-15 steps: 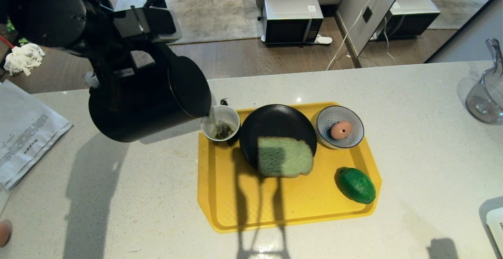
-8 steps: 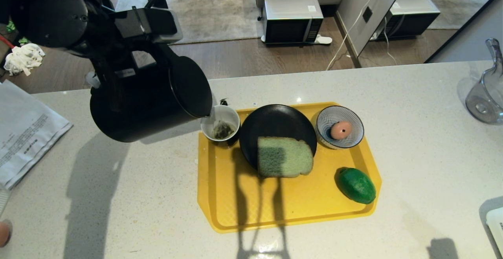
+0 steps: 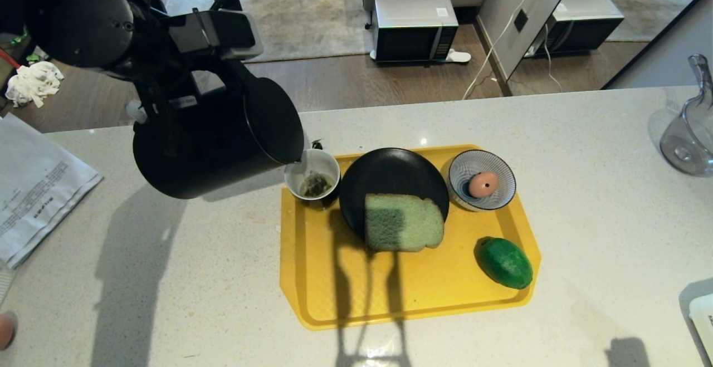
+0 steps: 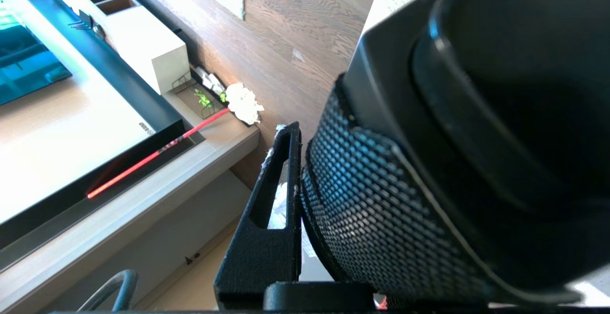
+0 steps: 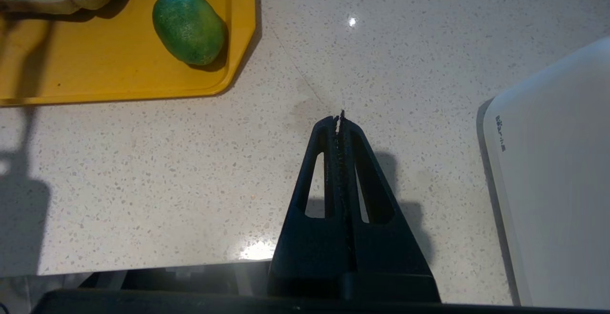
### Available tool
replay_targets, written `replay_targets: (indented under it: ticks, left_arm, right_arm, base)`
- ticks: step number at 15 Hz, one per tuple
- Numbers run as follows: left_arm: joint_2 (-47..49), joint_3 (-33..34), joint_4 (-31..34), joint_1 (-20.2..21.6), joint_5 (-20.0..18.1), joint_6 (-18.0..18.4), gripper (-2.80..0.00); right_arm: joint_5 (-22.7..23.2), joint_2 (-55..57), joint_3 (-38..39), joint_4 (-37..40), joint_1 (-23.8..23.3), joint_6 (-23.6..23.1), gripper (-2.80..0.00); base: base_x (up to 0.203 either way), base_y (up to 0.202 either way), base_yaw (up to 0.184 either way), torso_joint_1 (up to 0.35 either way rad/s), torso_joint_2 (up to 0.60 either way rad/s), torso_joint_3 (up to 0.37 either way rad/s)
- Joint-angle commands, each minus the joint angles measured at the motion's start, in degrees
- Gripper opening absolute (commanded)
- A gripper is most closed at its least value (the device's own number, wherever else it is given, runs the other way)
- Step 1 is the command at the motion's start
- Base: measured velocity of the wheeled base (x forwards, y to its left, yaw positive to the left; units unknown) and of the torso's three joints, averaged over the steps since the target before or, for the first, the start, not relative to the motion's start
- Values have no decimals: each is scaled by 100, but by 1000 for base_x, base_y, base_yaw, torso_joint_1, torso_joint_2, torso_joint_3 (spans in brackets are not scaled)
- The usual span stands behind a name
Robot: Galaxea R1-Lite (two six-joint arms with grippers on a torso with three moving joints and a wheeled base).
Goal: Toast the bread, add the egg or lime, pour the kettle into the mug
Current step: Pour water into a cup
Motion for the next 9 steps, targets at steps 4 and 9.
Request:
replay_targets:
  ticks: [4, 9]
  left_arm:
    - [-37, 5, 25, -37, 17, 7, -280]
    - [-188, 47, 33, -96, 13, -45, -280]
  right_arm:
    - [-2, 2, 0, -2, 0, 11, -280]
    - [0, 2, 0, -3, 0, 28, -280]
  base:
    - [0, 0, 0, 0, 0, 0]
    - [0, 0, 0, 0, 0, 0]
